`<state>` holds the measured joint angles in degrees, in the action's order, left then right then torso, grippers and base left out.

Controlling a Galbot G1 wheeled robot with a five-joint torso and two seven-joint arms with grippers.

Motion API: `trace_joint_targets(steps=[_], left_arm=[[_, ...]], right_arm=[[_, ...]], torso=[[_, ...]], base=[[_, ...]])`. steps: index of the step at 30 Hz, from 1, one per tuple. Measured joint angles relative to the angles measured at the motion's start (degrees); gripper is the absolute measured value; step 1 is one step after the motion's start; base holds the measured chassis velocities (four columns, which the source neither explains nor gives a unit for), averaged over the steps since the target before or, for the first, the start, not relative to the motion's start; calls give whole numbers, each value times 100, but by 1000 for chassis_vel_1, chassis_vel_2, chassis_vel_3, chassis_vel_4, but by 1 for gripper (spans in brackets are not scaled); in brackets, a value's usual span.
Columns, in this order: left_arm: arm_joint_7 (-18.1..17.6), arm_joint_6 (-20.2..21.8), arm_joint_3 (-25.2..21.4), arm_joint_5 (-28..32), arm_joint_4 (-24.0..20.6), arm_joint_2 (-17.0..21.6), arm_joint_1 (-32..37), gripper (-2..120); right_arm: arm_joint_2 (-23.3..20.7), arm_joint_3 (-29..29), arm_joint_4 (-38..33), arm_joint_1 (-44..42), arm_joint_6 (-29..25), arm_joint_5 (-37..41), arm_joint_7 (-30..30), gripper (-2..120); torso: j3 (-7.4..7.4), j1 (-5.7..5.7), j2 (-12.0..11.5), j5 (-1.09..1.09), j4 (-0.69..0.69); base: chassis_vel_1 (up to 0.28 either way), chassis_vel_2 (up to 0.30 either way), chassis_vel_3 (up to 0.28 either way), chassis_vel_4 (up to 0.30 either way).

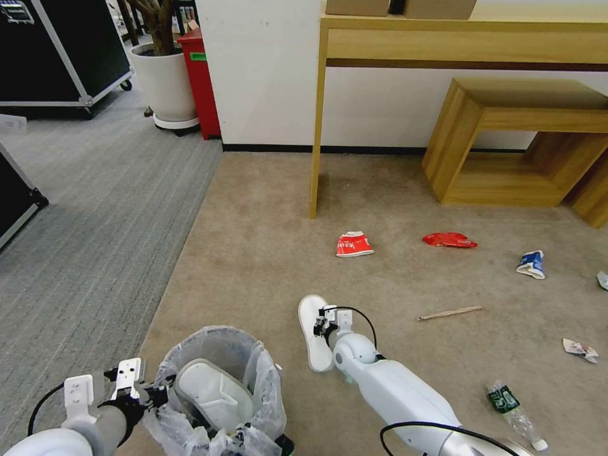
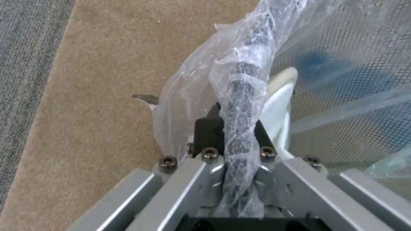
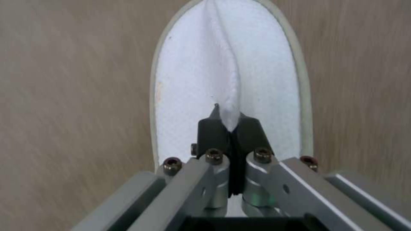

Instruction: Pick up the trash bin and place the garbage on the floor into it.

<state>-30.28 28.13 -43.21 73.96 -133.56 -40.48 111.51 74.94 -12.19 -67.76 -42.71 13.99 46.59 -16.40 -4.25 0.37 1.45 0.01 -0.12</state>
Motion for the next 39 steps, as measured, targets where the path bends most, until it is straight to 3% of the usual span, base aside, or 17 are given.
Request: trace_joint_targets(steps=[2,4,6,7,10,11,13,15,18,24,30,39], left_arm=[[-26,-6,0,45,19,4,-24,0],[-29,-8,0,50,21,4,-26,0],[-59,-27,-16,91,40,5,-35,0],[-59,-27,-16,91,40,5,-35,0],[-72,-36,-32,182,54,25,-84,0],[-72,-36,-32,182,54,25,-84,0],[20,-76,-22,261,79,80,-117,0],[38,-91,-20,288,85,104,-124,0],[30,-148,48,460,201,179,-359,0],[-48,-177,209,545,304,155,-616,0],[-120,-190,106,641,238,203,-617,0],[-220,-226,-11,788,120,323,-597,0]], right_arm=[[-184,249,-316,-45,-493,-359,430,0],[-217,295,-366,-51,-620,-424,543,0],[-434,558,-696,-51,-1655,-718,1451,0],[-434,558,-696,-51,-1655,-718,1451,0],[-645,719,-1286,144,-2677,-319,2738,0],[-645,719,-1286,144,-2677,-319,2738,0],[-643,627,-1647,353,-3029,293,3453,0],[-636,567,-1784,417,-3073,500,3662,0],[-675,-36,-2615,652,-3032,1427,4392,0],[-647,-1081,-3002,907,-2972,1952,4604,0],[-279,-1844,-2455,1020,-3006,1778,4640,0],[-273,-2203,-2019,894,-3052,1520,4647,0]], torso=[[0,0,0,0,-1],[0,0,0,0,-1],[0,0,0,0,-1],[0,0,0,0,-1],[0,0,0,-3,-2],[0,0,0,-3,-2],[0,0,0,0,-1],[0,0,0,-1,0],[0,0,0,-1,0],[0,0,0,-3,-2],[0,0,0,-2,1],[0,0,0,-1,-1]], base=[[0,0,0,0],[0,0,0,0],[0,0,0,0],[0,0,0,0],[0,0,0,0],[0,0,0,0],[0,0,0,0],[0,0,0,0],[0,0,0,0],[0,0,0,0],[0,0,0,0],[0,0,0,0]])
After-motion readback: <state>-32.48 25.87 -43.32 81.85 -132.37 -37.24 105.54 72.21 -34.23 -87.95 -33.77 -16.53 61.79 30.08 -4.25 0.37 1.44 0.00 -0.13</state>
